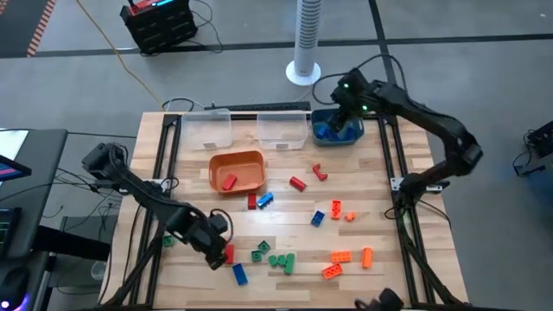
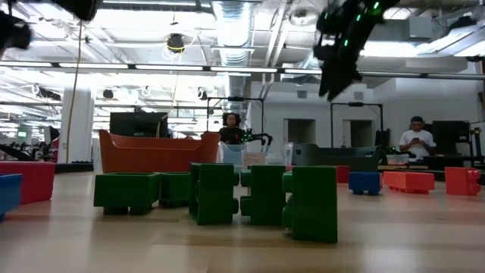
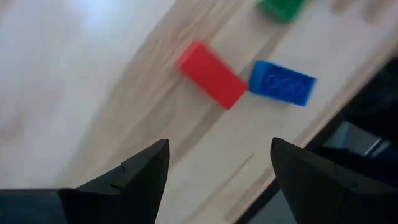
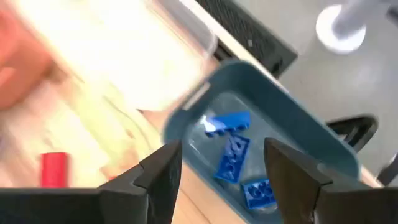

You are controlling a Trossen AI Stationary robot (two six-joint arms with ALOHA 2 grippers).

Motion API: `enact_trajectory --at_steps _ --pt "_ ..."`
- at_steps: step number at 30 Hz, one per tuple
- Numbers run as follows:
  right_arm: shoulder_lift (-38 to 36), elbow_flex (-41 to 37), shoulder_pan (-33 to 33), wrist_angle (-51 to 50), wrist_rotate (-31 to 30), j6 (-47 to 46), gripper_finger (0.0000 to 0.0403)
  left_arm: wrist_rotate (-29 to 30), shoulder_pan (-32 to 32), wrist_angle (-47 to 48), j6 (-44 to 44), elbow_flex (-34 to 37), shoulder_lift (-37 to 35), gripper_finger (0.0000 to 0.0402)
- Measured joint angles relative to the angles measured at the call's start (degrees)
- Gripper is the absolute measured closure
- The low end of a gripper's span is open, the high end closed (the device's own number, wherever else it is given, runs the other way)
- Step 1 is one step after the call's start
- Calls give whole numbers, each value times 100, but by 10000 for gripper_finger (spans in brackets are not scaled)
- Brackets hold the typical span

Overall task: Sort blocks
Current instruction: Put the red block into the orange bin

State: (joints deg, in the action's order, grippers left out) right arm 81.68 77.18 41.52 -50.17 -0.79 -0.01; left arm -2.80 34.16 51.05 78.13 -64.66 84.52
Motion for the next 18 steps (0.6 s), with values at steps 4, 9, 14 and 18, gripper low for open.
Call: enact_trajectory --at_steps 4,9,14,18 --pt "-523 1 -508 13 -471 -7 168 -499 -127 -233 1218 0 384 130" --pt "-859 1 -943 24 -691 -13 168 -245 -241 -788 2227 0 696 130" --pt "-941 1 -1166 31 -702 38 168 -204 -364 -831 2530 0 1081 130" --pt "-931 1 -1295 95 -700 57 168 -220 -424 -879 2536 0 1487 130"
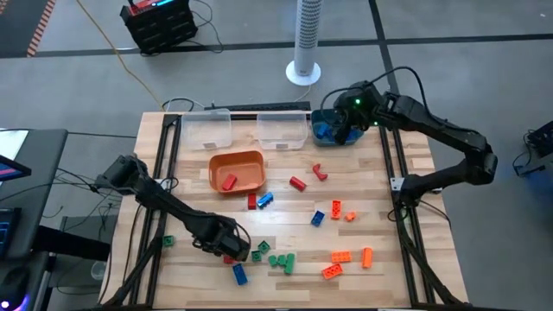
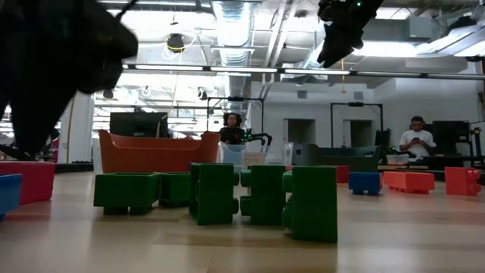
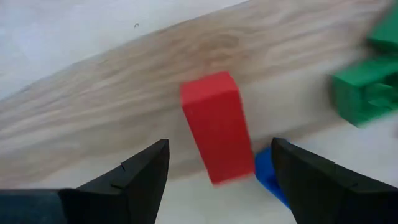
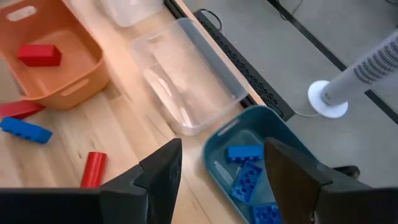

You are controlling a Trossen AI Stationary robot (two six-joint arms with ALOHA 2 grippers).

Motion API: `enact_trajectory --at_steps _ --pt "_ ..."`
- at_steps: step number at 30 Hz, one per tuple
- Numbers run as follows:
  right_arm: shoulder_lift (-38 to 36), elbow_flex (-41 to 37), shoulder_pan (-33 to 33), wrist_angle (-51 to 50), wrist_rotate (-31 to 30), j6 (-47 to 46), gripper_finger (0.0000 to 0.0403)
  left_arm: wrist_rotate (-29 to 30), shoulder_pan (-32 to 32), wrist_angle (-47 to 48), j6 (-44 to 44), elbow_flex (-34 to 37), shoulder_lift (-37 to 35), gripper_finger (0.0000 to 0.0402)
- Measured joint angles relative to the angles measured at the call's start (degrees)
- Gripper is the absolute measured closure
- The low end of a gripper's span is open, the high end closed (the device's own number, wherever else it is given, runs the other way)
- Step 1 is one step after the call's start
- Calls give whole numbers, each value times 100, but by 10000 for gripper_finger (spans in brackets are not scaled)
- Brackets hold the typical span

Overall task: Sort blocks
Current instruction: Put the red block into the orange bin

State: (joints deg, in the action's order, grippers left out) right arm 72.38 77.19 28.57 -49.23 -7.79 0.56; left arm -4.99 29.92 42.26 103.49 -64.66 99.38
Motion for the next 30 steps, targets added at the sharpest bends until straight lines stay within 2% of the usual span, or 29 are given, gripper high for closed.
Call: enact_trajectory --at_steps 8,11,16,19,21,25,28,30 --pt "4 0 -165 26 0 86 168 -118 -98 -300 -259 0 451 140" --pt "4 0 -213 8 0 92 168 -95 -108 -235 -385 0 449 177" --pt "4 0 -373 -1 1 39 168 -85 -131 52 -927 0 441 279" --pt "4 0 -531 -5 4 -59 168 -31 -209 271 -1279 8 272 279" --pt "4 0 -669 -19 4 -83 168 299 -301 279 -1356 11 -62 279" --pt "4 0 -925 -7 9 -358 168 1398 -645 572 -1663 2 -943 279" --pt "4 0 -1151 236 9 -512 168 2028 -1165 963 -2204 0 -1613 279" --pt "4 0 -1320 508 0 -527 168 2142 -1666 1277 -2806 -2 -1930 279"
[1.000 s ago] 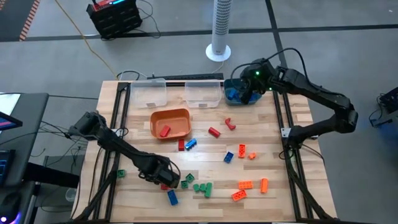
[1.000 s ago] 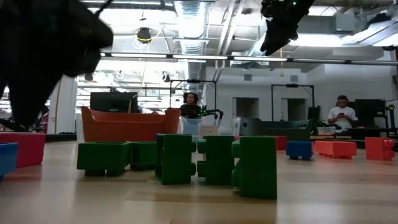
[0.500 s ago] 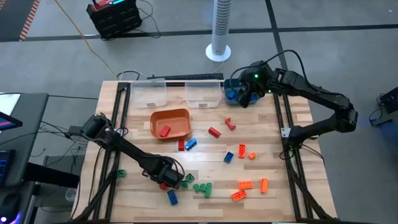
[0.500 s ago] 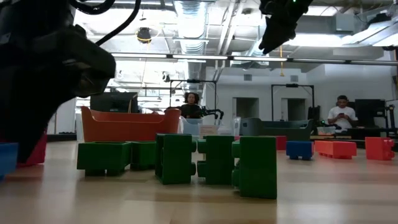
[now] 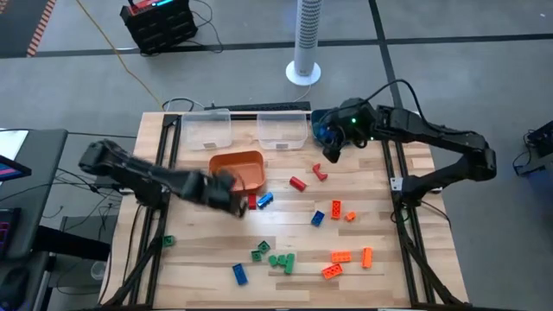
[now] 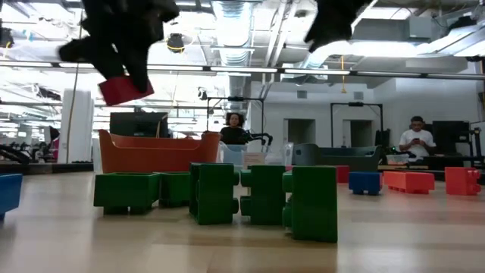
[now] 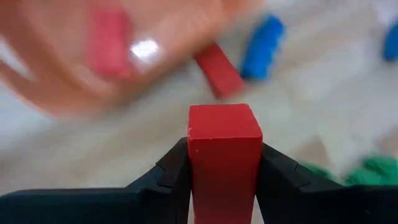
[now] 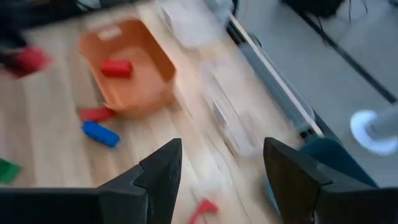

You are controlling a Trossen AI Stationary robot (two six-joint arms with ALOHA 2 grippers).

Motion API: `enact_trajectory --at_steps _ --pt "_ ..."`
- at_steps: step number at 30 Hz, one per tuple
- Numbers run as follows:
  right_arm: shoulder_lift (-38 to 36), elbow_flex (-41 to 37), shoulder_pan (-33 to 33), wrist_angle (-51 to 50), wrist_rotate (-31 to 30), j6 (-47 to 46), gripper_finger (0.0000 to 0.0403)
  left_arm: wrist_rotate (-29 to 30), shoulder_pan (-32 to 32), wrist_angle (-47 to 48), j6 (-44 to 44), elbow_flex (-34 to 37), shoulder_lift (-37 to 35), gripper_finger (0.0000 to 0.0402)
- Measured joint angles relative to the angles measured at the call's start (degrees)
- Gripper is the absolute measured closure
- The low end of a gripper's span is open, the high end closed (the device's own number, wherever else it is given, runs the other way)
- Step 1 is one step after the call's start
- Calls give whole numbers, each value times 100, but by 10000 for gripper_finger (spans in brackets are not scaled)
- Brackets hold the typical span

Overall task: Sort blocks
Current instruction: Put the red block into the orange bin

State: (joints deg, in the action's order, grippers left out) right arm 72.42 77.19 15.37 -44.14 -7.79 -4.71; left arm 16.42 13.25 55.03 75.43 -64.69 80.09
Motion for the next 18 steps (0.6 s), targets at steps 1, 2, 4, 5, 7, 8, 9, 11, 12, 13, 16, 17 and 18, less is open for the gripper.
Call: enact_trajectory --at_steps 1,2,4,5,7,8,9,11,12,13,16,17,18 --pt "0 0 -90 147 -47 -1 168 -11 -276 127 -344 0 -92 279" --pt "0 0 -182 284 -144 2 168 -82 -578 204 -723 0 -156 279" --pt "0 0 -354 516 -340 0 168 -300 -1186 264 -1460 1 -205 279" --pt "0 0 -423 590 -425 -2 168 -435 -1448 258 -1806 2 -205 279" --pt "0 0 -535 645 -547 -73 168 -665 -1952 228 -2412 2 -137 279" --pt "0 0 -576 638 -588 -152 168 -770 -2166 226 -2695 2 -88 279" --pt "0 0 -598 607 -625 -244 168 -884 -2349 244 -2979 2 -24 279" --pt "0 0 -628 441 -735 -430 168 -1091 -2655 296 -3427 2 131 279" --pt "0 0 -644 345 -783 -510 168 -1215 -2763 340 -3602 2 208 279" --pt "0 0 -644 244 -840 -596 168 -1324 -2848 384 -3743 2 290 279" --pt "0 0 -644 -27 -975 -877 168 -1557 -2936 418 -4045 2 546 279" --pt "0 0 -644 -66 -1032 -946 168 -1603 -2936 432 -4127 2 635 279" --pt "0 0 -642 -98 -1052 -1003 168 -1615 -2935 455 -4193 2 725 279"
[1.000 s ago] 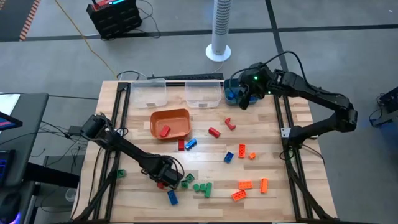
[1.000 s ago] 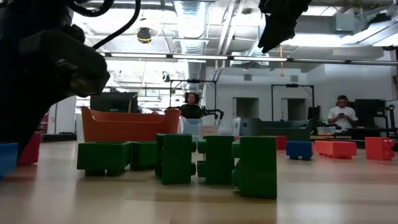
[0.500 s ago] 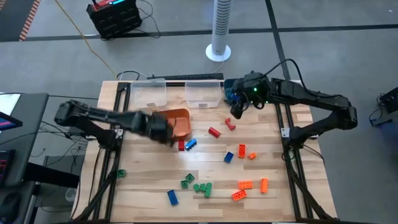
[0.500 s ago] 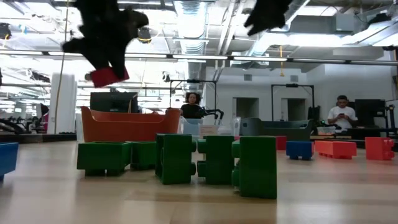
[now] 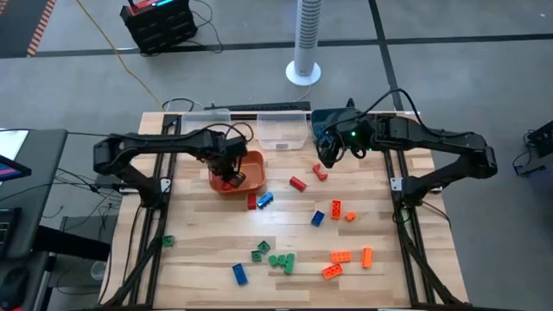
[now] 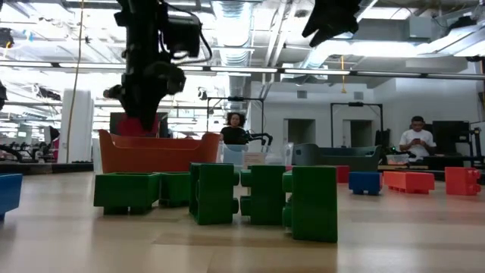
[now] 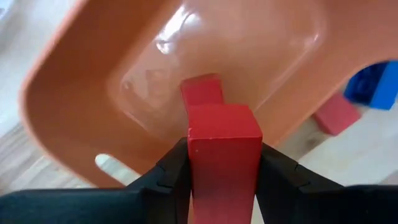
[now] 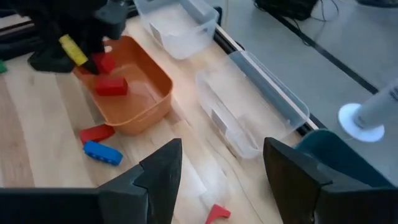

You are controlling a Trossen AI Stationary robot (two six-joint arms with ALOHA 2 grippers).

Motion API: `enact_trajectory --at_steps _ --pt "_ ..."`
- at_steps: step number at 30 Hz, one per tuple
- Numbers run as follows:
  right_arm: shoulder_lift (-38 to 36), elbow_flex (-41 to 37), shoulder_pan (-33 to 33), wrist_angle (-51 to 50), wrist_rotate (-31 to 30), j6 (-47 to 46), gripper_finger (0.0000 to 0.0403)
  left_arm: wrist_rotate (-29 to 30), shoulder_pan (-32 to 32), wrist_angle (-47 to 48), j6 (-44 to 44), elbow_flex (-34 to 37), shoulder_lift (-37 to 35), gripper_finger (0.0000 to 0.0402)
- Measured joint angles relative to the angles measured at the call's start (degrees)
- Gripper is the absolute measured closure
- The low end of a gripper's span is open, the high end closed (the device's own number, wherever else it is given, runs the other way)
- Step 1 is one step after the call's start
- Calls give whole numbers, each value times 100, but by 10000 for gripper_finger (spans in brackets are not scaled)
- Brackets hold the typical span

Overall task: Sort blocks
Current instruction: Put the red block into the orange bin, then put the green game piece into the left transparent bin

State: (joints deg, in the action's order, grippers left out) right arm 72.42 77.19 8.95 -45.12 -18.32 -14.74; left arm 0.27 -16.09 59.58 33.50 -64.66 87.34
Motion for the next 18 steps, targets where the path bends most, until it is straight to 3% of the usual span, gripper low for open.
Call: enact_trajectory --at_steps 6,14,18 --pt "0 0 0 19 -5 -46 168 -37 24 54 -160 0 400 276" --pt "0 0 45 18 -3 144 168 -247 26 -9 -15 0 407 174" --pt "0 0 111 18 -3 252 168 -192 49 -34 6 -194 289 159"
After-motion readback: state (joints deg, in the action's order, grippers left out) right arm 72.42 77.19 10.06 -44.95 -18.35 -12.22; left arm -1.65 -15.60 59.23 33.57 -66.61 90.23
